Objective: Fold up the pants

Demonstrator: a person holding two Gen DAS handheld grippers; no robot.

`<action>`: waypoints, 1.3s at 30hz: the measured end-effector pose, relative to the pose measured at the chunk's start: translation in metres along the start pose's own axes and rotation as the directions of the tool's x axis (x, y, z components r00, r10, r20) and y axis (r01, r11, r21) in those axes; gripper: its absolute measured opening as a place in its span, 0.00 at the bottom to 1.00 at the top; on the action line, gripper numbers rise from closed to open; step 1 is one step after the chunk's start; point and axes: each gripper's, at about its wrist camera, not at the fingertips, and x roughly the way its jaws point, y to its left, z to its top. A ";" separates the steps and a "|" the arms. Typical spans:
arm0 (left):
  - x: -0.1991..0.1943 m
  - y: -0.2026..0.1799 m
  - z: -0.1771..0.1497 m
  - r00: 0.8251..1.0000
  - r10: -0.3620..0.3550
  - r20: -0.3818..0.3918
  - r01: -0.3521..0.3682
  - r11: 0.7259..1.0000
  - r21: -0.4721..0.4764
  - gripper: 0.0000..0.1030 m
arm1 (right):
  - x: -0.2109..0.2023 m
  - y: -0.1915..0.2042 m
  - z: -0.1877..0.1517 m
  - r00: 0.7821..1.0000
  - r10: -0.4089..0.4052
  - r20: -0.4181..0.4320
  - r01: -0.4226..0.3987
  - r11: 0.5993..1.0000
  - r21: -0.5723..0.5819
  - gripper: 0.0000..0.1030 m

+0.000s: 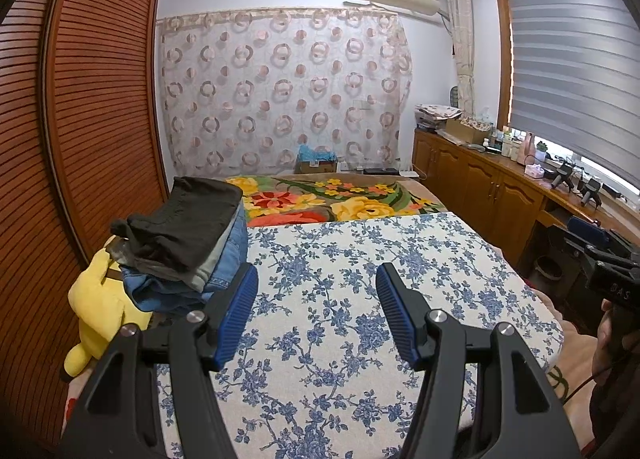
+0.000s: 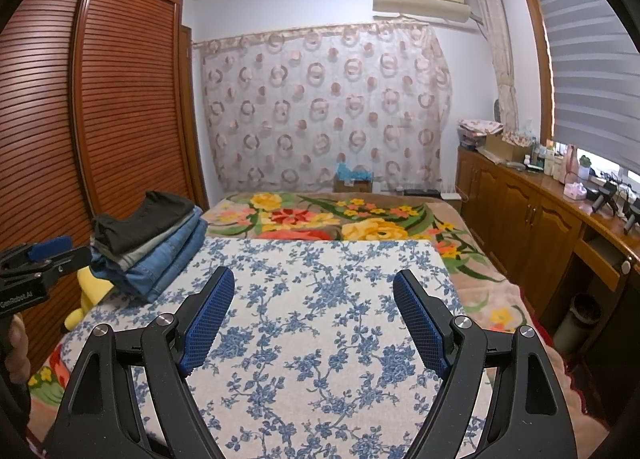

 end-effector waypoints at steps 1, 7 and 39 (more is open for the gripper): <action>0.000 0.000 0.000 1.000 -0.001 0.001 0.001 1.000 -0.001 0.59 | 0.000 0.001 0.000 1.000 -0.001 0.000 0.001 1.000 0.000 0.81; -0.001 0.000 0.001 1.000 -0.002 0.001 0.002 1.000 -0.001 0.59 | 0.000 0.001 -0.001 1.000 -0.001 0.001 0.001 1.000 -0.001 0.81; -0.003 0.002 0.001 1.000 0.000 0.005 0.000 1.000 -0.005 0.59 | -0.002 0.005 0.001 1.000 -0.003 0.003 0.003 1.000 -0.002 0.81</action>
